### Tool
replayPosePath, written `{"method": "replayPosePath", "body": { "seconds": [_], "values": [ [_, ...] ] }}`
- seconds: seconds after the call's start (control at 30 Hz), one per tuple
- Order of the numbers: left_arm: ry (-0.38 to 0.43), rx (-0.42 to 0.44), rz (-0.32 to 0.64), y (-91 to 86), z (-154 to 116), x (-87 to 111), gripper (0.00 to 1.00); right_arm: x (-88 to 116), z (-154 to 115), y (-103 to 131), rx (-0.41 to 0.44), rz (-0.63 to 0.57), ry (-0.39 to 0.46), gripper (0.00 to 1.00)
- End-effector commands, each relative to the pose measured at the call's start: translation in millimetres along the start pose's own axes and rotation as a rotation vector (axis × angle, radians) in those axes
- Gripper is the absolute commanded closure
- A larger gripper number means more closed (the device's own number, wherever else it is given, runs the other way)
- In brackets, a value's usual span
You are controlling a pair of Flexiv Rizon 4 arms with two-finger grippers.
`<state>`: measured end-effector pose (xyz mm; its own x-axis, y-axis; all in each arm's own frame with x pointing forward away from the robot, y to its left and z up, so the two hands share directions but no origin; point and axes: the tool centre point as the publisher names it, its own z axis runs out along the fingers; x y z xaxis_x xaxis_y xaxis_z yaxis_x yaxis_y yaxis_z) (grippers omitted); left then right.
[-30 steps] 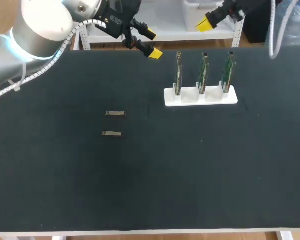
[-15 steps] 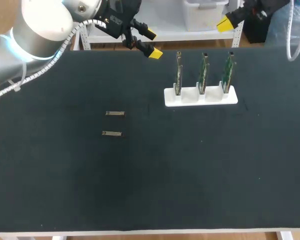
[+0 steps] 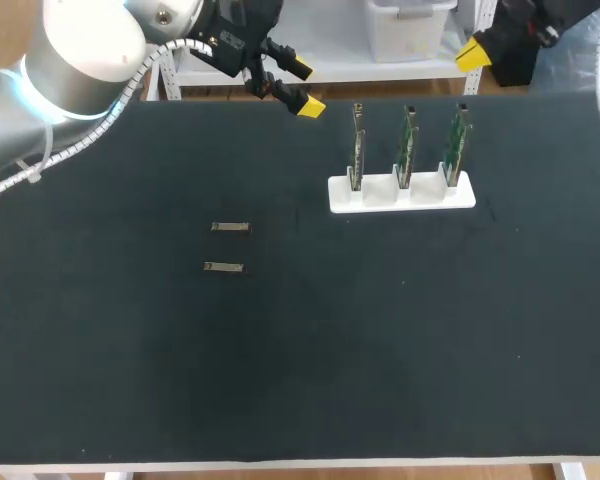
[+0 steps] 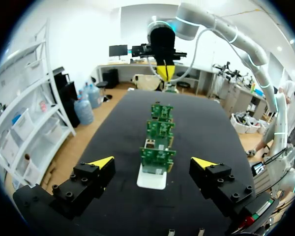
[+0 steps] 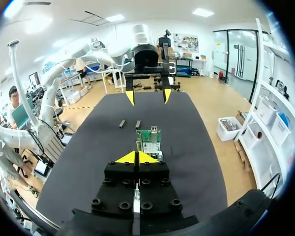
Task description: Pick up the optical module with the left hand, and insert it into the network port with the right hand.
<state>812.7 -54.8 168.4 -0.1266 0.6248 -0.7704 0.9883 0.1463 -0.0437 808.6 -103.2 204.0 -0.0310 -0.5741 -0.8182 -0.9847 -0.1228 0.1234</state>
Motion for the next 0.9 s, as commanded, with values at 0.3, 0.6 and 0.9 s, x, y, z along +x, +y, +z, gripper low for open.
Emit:
{"method": "replayPosePath", "body": {
  "seconds": [0.3,0.6,0.9],
  "values": [
    [0.002,-0.002,0.0,-0.8,-0.3,0.0,0.0,1.6,-4.6,-12.9,-0.174,0.001,-0.007,1.0],
    [0.002,-0.002,0.0,-0.8,-0.3,0.0,0.0,2.8,-4.5,-13.4,-0.097,0.007,0.017,1.0],
    [0.002,-0.002,0.0,-0.8,-0.3,0.0,0.0,3.5,-4.2,-16.7,-0.049,0.043,0.005,0.0]
  ]
}}
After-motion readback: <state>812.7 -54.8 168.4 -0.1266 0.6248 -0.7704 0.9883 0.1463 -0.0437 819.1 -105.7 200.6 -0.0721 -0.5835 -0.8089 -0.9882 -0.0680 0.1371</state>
